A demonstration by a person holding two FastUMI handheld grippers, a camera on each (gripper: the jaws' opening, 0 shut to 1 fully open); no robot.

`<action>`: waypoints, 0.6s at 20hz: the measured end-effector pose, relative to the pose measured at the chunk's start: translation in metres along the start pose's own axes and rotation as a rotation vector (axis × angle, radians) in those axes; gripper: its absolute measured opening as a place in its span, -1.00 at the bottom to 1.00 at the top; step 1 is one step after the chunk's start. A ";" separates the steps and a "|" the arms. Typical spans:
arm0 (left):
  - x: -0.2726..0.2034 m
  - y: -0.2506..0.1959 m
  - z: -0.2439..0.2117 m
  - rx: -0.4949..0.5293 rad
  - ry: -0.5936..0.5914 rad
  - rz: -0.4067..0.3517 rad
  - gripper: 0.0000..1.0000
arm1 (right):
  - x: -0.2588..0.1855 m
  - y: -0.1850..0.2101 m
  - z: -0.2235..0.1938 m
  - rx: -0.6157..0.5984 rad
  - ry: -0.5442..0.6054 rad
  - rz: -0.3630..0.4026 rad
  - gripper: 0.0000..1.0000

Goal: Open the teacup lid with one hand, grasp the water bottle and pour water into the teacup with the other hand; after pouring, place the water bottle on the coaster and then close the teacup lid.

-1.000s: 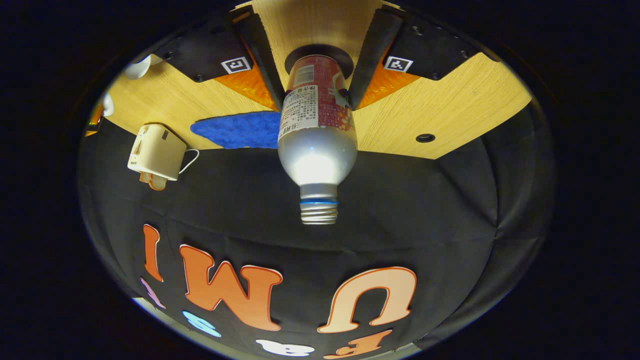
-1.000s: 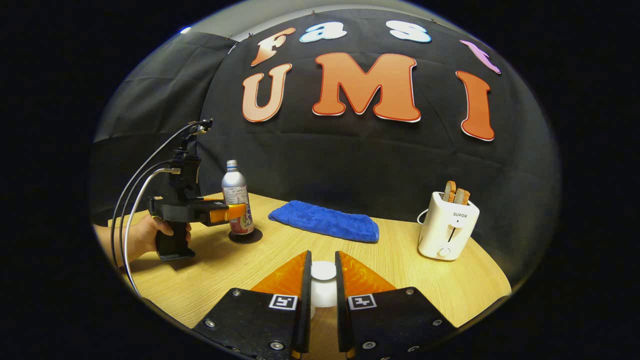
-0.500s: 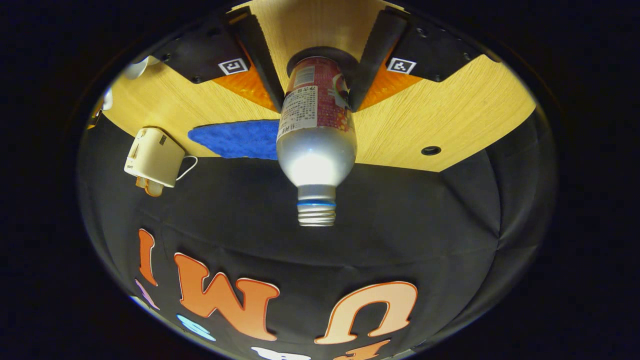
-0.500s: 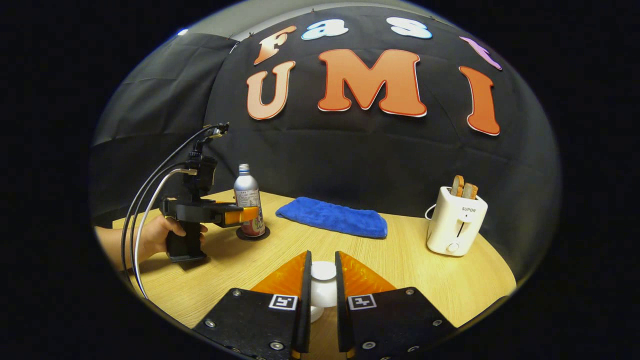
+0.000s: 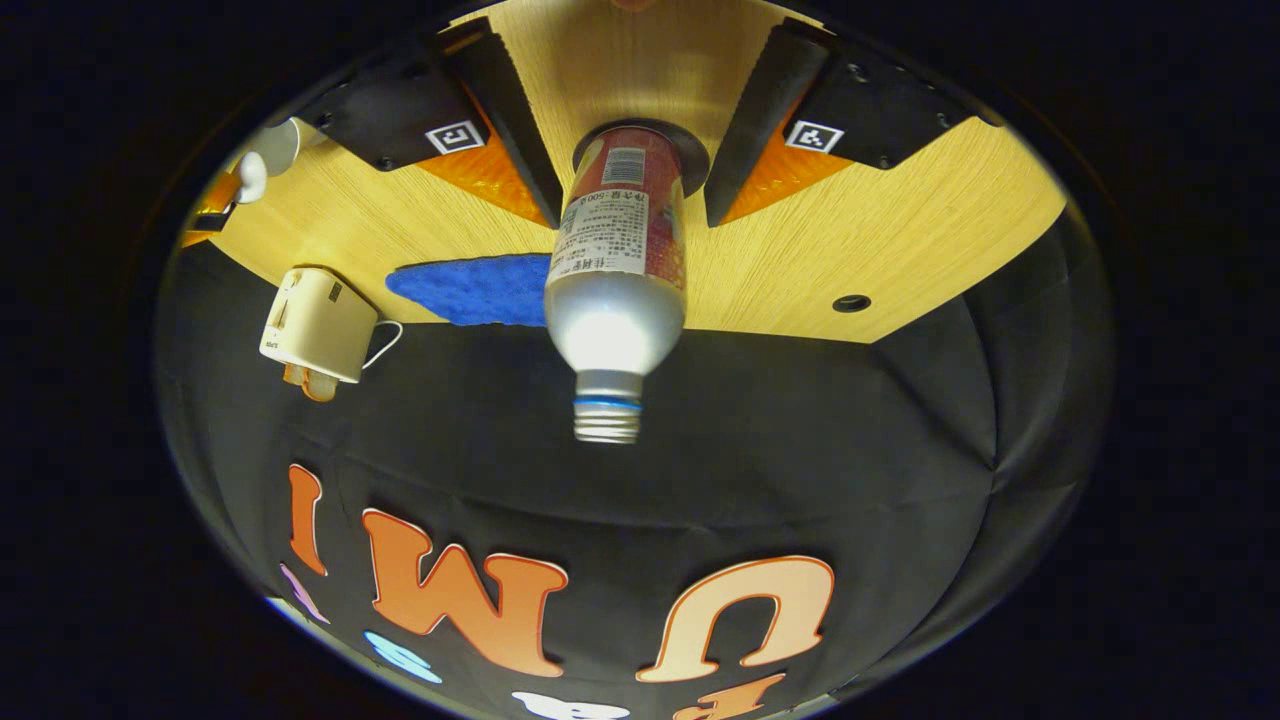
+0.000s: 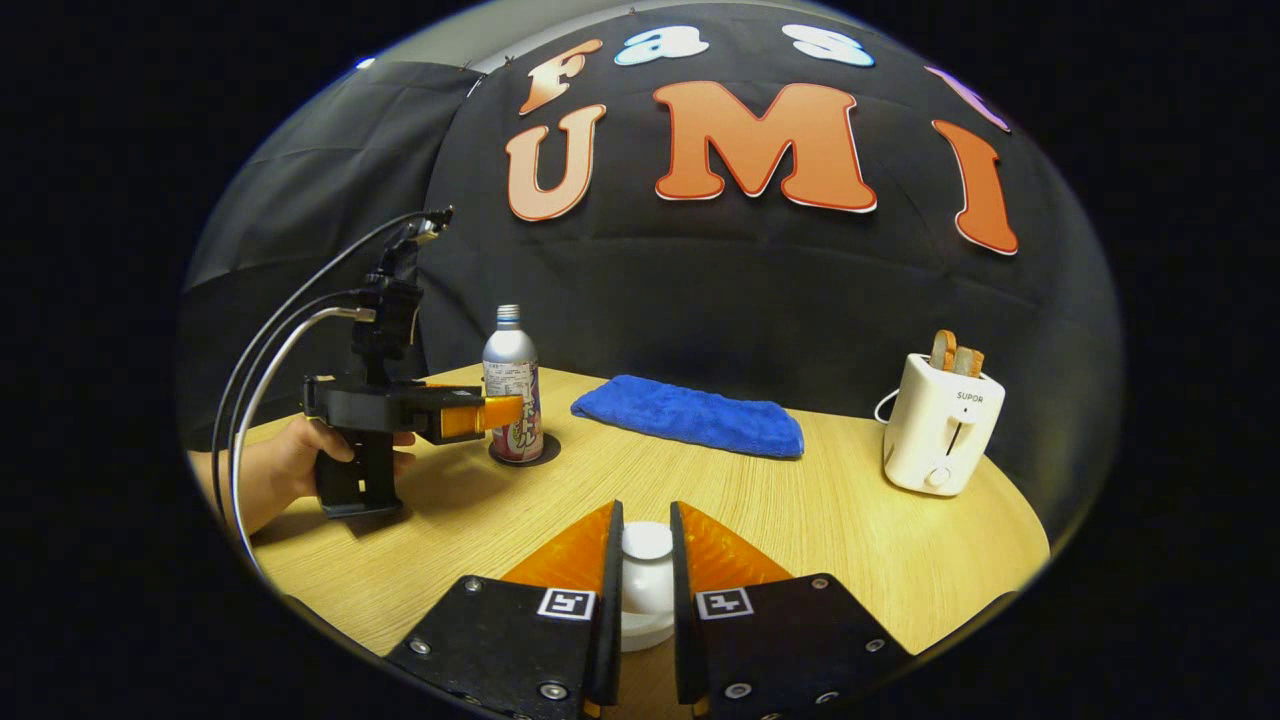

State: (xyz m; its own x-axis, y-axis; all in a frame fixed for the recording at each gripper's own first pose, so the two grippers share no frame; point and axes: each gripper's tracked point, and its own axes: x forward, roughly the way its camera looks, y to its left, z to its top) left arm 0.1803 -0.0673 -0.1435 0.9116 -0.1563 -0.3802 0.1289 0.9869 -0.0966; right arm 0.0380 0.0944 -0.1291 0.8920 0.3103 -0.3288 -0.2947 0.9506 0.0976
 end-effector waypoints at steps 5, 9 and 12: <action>-0.026 -0.006 0.004 0.006 -0.026 0.001 0.92 | 0.004 0.007 -0.013 0.028 0.024 0.008 -0.55; -0.049 -0.017 -0.001 0.000 -0.047 0.000 0.86 | 0.004 0.006 -0.017 0.021 0.021 -0.007 -0.55; -0.064 -0.025 0.002 0.014 -0.068 -0.003 0.84 | 0.004 0.012 -0.021 0.031 0.027 0.010 -0.54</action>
State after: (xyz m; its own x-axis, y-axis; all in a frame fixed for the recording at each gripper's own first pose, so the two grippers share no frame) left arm 0.1197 -0.0818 -0.1149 0.9355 -0.1564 -0.3167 0.1364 0.9870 -0.0846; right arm 0.0307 0.1069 -0.1491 0.8793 0.3197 -0.3529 -0.2923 0.9474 0.1300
